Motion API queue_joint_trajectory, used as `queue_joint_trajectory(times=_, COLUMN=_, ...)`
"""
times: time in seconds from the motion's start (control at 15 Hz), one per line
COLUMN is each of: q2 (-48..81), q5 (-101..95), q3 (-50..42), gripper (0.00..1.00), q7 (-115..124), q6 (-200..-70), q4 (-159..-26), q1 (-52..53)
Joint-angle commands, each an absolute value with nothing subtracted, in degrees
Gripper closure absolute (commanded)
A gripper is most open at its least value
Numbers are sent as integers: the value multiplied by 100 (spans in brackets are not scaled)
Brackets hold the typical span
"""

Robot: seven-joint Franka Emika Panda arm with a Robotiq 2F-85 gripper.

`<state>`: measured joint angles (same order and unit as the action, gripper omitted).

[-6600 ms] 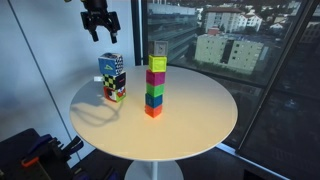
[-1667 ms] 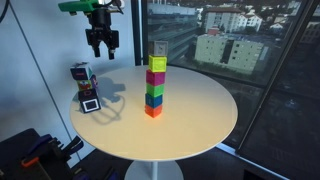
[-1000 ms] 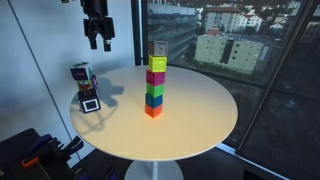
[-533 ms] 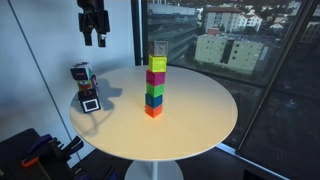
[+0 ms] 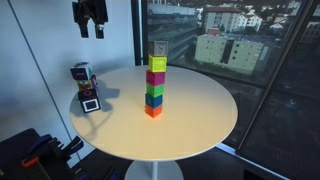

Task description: Pick up the block with an owl image from the stack and put it on the table

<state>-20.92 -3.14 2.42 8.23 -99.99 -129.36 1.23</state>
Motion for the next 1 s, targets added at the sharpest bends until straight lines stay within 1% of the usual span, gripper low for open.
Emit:
queue_joint_trajectory(times=0.0, q2=-2459, q5=-337, q3=172, gripper=0, q7=555, q6=-9976, q4=-13089, q1=86)
queue_joint_trajectory(times=0.33, q2=-2676, q5=-293, q3=129, gripper=0, q7=484, q6=-10057, q4=-13203, q1=87)
queue_joint_trajectory(times=0.4, q2=-2493, q5=-300, q3=190, gripper=0, q7=627, q6=-9987, q4=-13074, q1=87)
queue_joint_trajectory(times=0.93, q2=-2468, q5=-301, q3=196, gripper=0, q7=628, q6=-9987, q4=-13084, q1=89)
